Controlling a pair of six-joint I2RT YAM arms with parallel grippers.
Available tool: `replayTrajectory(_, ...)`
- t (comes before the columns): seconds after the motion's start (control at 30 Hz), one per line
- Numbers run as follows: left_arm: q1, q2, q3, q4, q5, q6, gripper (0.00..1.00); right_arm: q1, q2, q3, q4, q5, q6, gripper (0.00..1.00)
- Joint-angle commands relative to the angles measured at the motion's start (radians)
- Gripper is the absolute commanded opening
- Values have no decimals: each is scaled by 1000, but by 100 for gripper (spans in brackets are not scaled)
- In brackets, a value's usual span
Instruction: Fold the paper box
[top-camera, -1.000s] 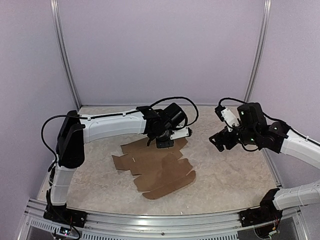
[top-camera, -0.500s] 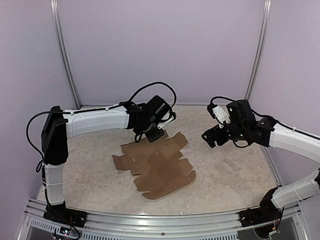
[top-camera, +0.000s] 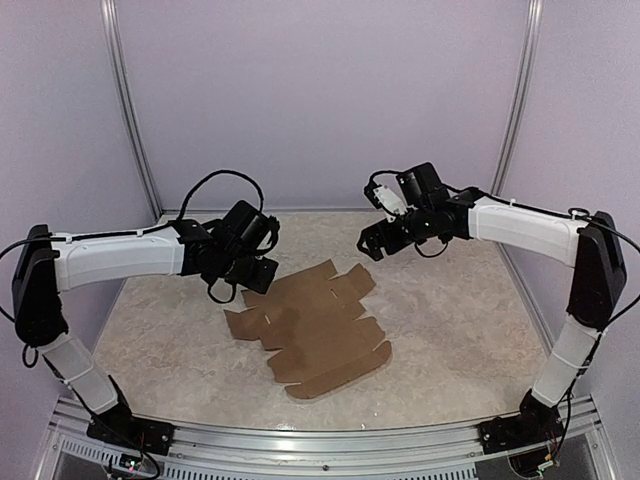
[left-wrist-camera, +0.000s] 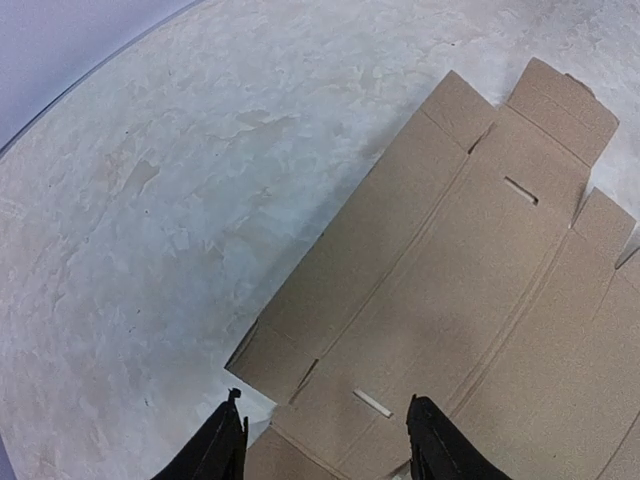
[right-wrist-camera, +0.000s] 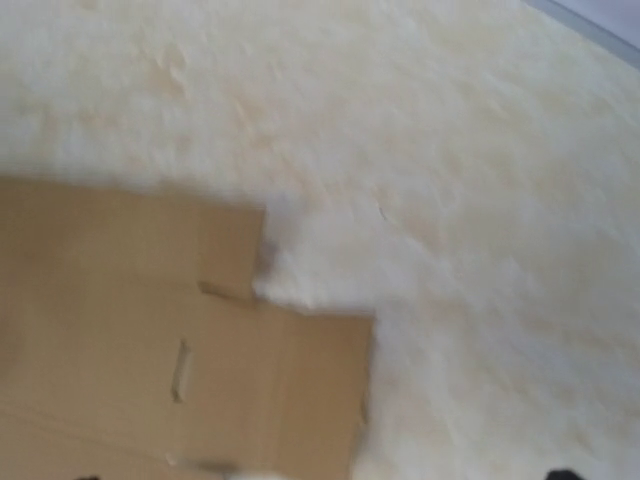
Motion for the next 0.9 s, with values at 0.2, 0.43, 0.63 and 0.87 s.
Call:
replayTrajectory(0.2, 16, -233, -281, 187, 101, -274, 62, -38, 346, 389, -179, -229, 8, 91)
replayTrajectory(0.43, 18, -358, -412, 205, 152, -384, 69, -58, 576, 681, -308, -351, 6, 83)
replayTrajectory(0.63, 21, -442, -506, 224, 188, -448, 77, -74, 727, 822, -320, -409, 48, 76)
replayTrajectory(0.87, 25, -501, -560, 234, 198, -492, 99, -93, 834, 882, -273, -502, 120, 62)
